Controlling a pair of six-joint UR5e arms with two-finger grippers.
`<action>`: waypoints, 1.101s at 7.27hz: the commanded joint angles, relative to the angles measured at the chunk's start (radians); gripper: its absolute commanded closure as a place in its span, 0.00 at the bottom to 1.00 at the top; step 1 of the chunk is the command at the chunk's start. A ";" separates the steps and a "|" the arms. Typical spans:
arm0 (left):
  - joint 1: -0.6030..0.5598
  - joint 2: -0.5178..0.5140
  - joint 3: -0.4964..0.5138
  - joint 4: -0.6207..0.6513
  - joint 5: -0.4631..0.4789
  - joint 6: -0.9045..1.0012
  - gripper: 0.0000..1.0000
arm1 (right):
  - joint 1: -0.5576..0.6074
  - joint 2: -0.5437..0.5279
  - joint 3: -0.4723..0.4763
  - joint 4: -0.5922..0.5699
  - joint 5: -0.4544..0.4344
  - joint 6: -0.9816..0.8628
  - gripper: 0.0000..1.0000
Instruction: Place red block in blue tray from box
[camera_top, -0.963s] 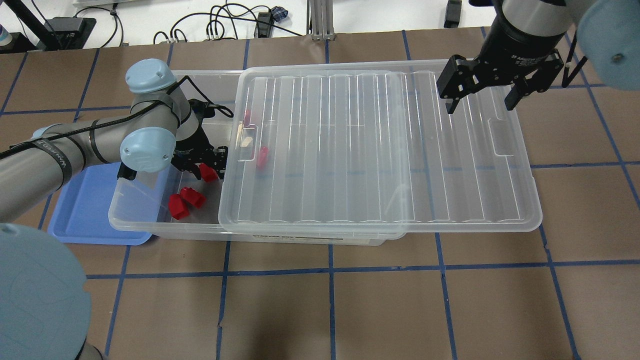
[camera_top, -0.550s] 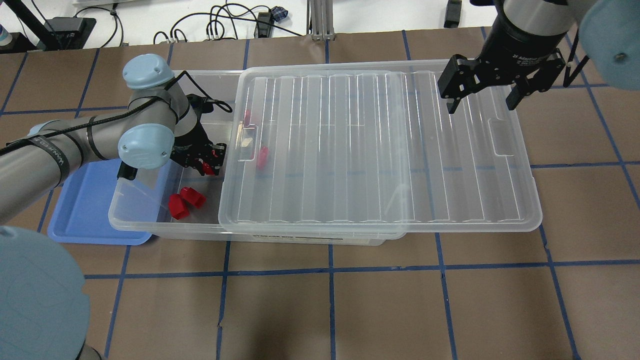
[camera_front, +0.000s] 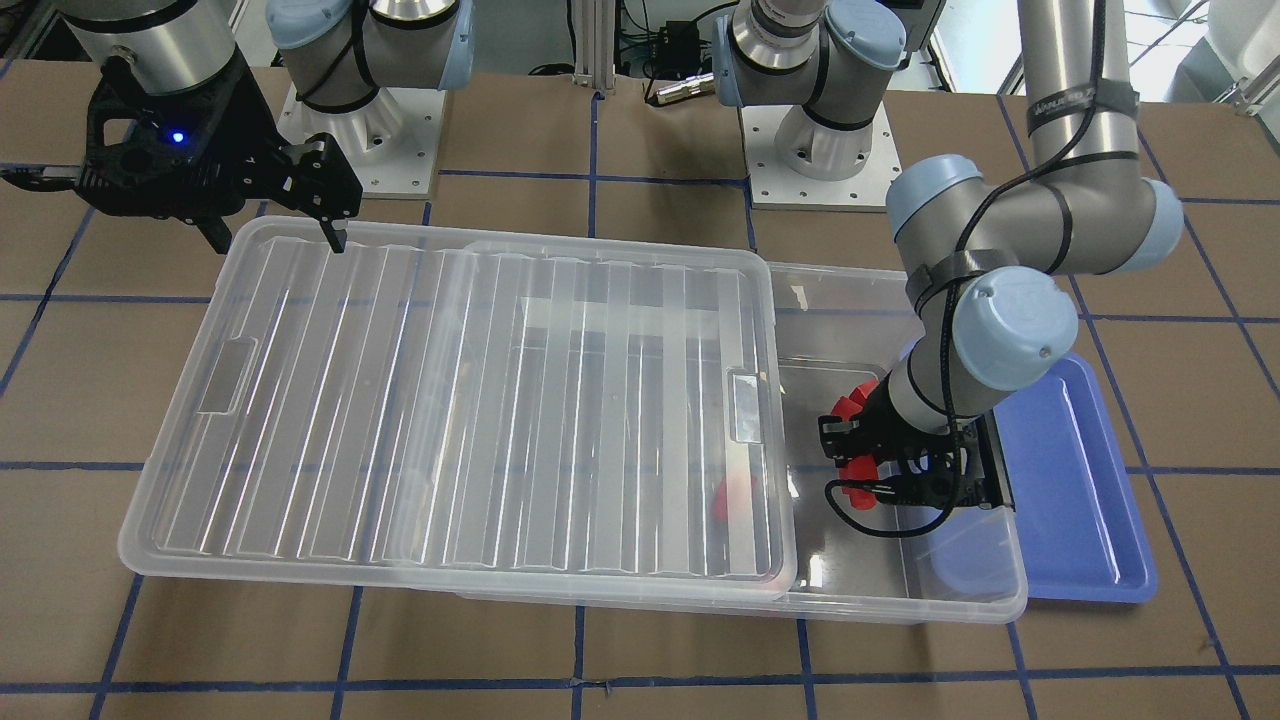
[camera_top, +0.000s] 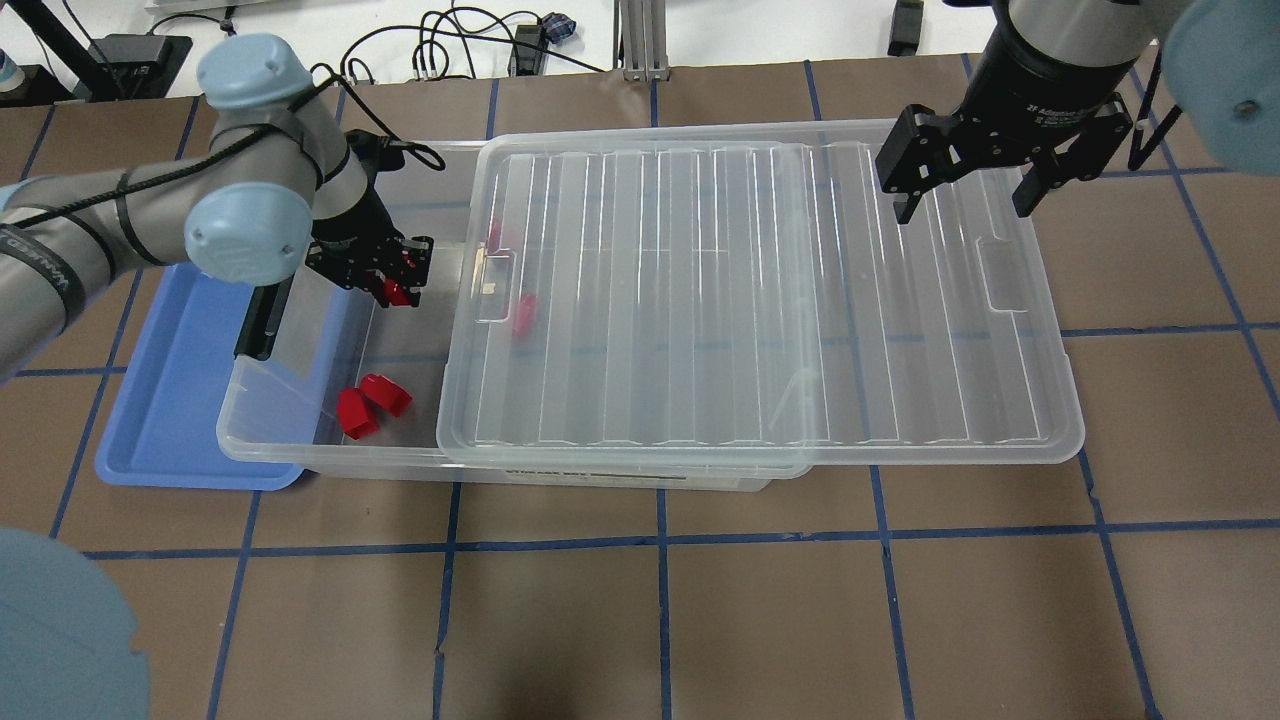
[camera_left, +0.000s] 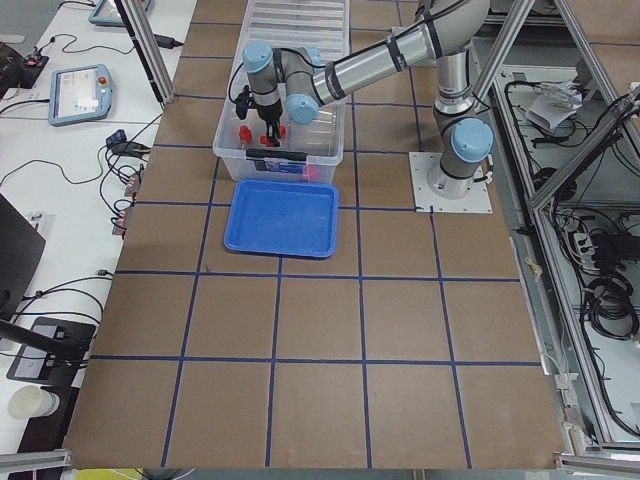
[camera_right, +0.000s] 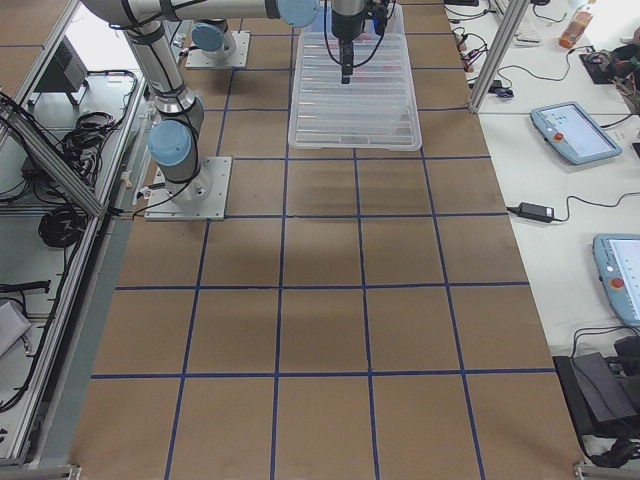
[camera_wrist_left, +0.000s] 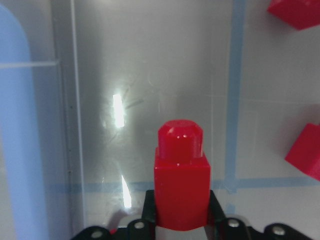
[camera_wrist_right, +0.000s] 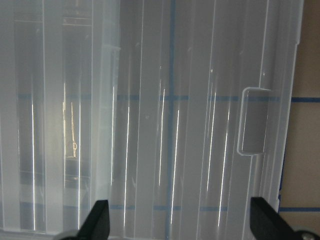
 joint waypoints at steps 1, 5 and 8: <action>-0.008 0.074 0.173 -0.273 -0.002 0.003 1.00 | 0.000 0.002 -0.001 0.000 0.000 -0.004 0.00; 0.163 0.114 0.216 -0.314 0.016 0.249 1.00 | 0.000 -0.002 -0.001 0.002 -0.006 0.003 0.00; 0.387 0.039 0.187 -0.279 -0.037 0.529 1.00 | 0.000 0.001 -0.001 0.003 -0.009 0.002 0.00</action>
